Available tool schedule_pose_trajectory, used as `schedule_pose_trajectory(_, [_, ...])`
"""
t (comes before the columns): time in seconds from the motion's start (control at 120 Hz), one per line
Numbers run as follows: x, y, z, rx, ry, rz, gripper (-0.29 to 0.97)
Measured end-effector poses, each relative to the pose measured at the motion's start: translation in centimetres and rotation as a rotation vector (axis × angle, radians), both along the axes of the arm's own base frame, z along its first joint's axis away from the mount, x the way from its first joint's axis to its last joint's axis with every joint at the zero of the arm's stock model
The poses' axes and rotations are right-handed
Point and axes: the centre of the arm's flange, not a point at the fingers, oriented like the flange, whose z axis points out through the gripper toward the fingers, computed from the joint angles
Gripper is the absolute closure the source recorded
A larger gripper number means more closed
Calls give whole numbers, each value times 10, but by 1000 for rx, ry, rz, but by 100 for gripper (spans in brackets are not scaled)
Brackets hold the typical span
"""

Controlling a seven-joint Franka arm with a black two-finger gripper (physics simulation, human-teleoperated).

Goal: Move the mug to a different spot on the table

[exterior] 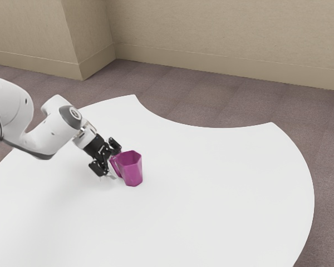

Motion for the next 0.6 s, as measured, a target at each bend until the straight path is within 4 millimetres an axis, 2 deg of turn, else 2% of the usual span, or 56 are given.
schedule_pose_trajectory(0.1, [1,3,18,6,-25,4,5])
schedule_pose_trajectory(0.167, [-5,0,41,10,-46,1,4])
schedule_pose_trajectory(0.242, [-22,-7,74,16,-67,-5,3])
schedule_pose_trajectory(0.325, [-32,-29,117,79,-89,-72,2])
schedule_pose_trajectory(0.417, [-36,-56,148,197,-67,-163,1])
schedule_pose_trajectory(0.467, [-37,-62,161,269,-46,-190,1])
schedule_pose_trajectory(0.6, [-25,-73,211,437,15,-207,1])
